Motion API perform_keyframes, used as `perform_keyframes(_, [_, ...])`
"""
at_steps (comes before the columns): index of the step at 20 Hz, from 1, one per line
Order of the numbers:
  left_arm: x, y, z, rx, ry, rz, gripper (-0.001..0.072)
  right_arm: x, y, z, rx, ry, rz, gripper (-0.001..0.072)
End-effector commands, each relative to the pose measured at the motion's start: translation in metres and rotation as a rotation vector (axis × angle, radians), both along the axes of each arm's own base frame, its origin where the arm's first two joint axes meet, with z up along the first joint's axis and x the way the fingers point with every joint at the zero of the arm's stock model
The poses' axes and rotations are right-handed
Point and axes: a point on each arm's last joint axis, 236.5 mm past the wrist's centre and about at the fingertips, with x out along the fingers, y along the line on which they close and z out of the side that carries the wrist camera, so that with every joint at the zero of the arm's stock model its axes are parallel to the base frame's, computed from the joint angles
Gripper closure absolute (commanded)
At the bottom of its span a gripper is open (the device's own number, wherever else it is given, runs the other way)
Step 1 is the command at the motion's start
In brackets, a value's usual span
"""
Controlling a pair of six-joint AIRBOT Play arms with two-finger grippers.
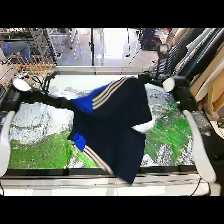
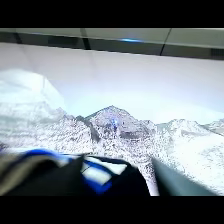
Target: Fold the clothes and pants, and hang the long-sleeved shirts on hangers.
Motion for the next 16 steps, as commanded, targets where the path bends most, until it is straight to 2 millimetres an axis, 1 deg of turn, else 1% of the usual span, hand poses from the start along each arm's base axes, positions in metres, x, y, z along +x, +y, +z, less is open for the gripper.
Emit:
perform_keyframes(1, [0.054,0.035,-0.033,0.018,-0.046,0.210,-0.0010,0.028,-0.018,-0.046,0.107,0.028,-0.070,0.0082])
perform_keyframes(2, [0.047,0.054,-0.031,0.035,0.006,0.251,-0.0010,0.015,-0.031,-0.053,0.113,0.109,-0.078,0.0085])
perform_keyframes(3, [0.035,0.074,-0.032,0.062,0.074,0.284,-0.0010,-0.004,-0.048,-0.061,0.110,0.210,-0.085,0.0131])
perform_keyframes(4, [0.014,0.093,-0.036,0.087,0.167,0.308,-0.0005,-0.025,-0.065,-0.069,0.110,0.315,-0.090,0.0146])
perform_keyframes(5, [-0.009,0.103,-0.041,0.083,0.277,0.309,-0.0004,-0.054,-0.078,-0.078,0.116,0.434,-0.076,0.0146])
perform_keyframes(6, [-0.037,0.104,-0.046,0.056,0.397,0.278,0.0001,-0.086,-0.082,-0.090,0.116,0.544,-0.035,0.0146])
perform_keyframes(7, [-0.058,0.099,-0.052,0.020,0.488,0.251,0.0073,-0.125,-0.083,-0.104,0.129,0.659,-0.004,0.0147])
perform_keyframes(8, [-0.076,0.089,-0.059,-0.025,0.563,0.231,0.0146,-0.163,-0.079,-0.118,0.165,0.749,0.016,0.0147])
perform_keyframes(9, [-0.091,0.079,-0.067,-0.064,0.617,0.224,0.0146,-0.204,-0.069,-0.132,0.231,0.828,0.028,0.0147])
perform_keyframes(10, [-0.104,0.064,-0.075,-0.103,0.650,0.207,0.0146,-0.241,-0.052,-0.140,0.304,0.871,0.062,0.0147])
perform_keyframes(11, [-0.111,0.055,-0.084,-0.126,0.661,0.211,0.0146,-0.280,-0.033,-0.147,0.371,0.907,0.099,0.0147])
perform_keyframes(12, [-0.115,0.048,-0.092,-0.148,0.669,0.235,0.0146,-0.314,-0.020,-0.156,0.416,0.945,0.119,0.0146])
perform_keyframes(13, [-0.116,0.041,-0.096,-0.182,0.677,0.252,0.0146,-0.348,-0.008,-0.167,0.452,0.994,0.125,0.0146])
perform_keyframes(15, [-0.114,0.031,-0.102,-0.240,0.687,0.283,0.0145,-0.395,0.008,-0.188,0.513,1.064,0.128,0.0146])
perform_keyframes(16, [-0.113,0.030,-0.106,-0.237,0.687,0.298,0.0146,-0.412,0.012,-0.198,0.528,1.096,0.122,0.0147])
